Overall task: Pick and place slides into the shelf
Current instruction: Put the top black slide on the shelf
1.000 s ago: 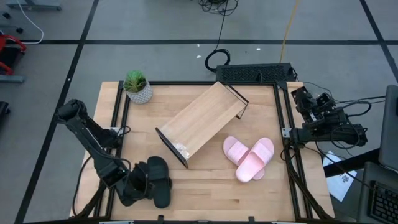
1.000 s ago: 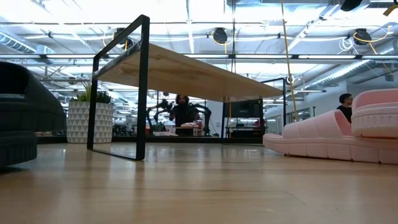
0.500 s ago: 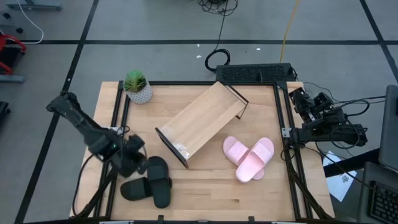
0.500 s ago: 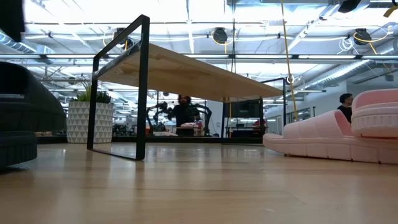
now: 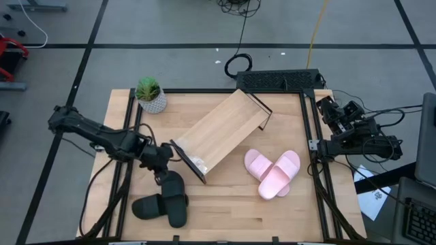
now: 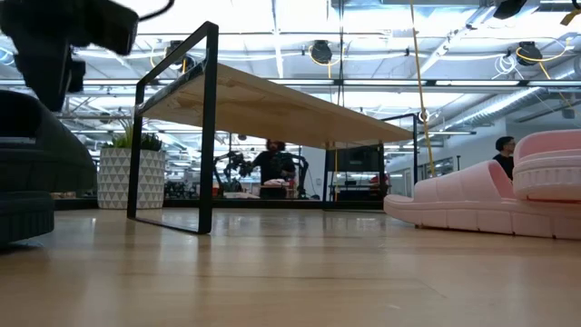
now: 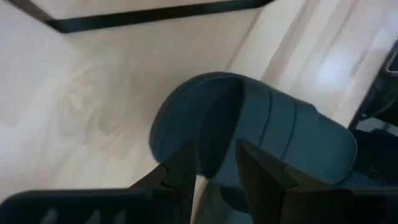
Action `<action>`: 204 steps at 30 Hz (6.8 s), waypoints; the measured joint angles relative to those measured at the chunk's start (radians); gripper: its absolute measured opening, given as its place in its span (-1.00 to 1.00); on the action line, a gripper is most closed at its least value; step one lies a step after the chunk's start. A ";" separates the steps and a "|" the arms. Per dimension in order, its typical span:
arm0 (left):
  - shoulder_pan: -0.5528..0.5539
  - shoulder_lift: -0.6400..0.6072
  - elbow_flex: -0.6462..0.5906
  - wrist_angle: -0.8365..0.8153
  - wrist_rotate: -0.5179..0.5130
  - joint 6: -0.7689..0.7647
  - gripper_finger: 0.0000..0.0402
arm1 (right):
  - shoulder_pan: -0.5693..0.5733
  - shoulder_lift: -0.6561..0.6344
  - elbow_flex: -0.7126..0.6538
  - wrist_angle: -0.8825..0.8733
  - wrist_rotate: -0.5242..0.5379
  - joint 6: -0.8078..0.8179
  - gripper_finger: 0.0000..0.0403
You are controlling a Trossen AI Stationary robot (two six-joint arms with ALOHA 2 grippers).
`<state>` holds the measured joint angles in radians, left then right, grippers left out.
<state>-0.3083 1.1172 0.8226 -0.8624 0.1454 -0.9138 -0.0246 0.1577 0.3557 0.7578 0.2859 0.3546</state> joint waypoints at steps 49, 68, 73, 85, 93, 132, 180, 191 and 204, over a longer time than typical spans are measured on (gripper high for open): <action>0.017 -0.097 -0.213 0.295 0.093 0.066 -0.44 | 0.000 0.000 0.000 0.001 0.002 -0.003 -1.00; 0.009 0.021 -0.213 0.361 0.192 0.102 -0.44 | 0.000 0.000 0.000 0.001 0.003 -0.002 -1.00; 0.010 0.022 -0.213 0.363 0.224 0.112 -0.44 | 0.000 0.000 0.000 0.001 0.003 -0.001 -1.00; 0.064 0.022 -0.215 0.363 0.330 0.225 -0.44 | 0.000 0.000 0.000 0.000 0.004 0.000 -1.00; 0.110 0.022 -0.340 0.552 0.447 0.224 -0.44 | 0.000 0.000 0.000 0.001 0.003 0.000 -1.00; 0.131 0.014 -0.378 0.635 0.590 0.280 -0.52 | 0.000 0.001 0.000 0.000 0.058 0.000 -1.00; 0.131 -0.281 -0.319 0.809 0.626 -0.156 -1.00 | 0.000 0.001 0.000 0.001 0.080 0.026 -1.00; 0.149 -0.237 0.062 0.641 0.482 -0.090 -1.00 | 0.000 0.001 0.000 0.001 0.084 0.023 -1.00; 0.411 0.188 0.435 0.604 0.778 0.066 -1.00 | 0.000 0.001 0.000 0.000 0.083 0.026 -1.00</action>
<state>0.1025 1.3053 1.2574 -0.2581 0.9234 -0.8474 -0.0246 0.1589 0.3553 0.7582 0.3687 0.3805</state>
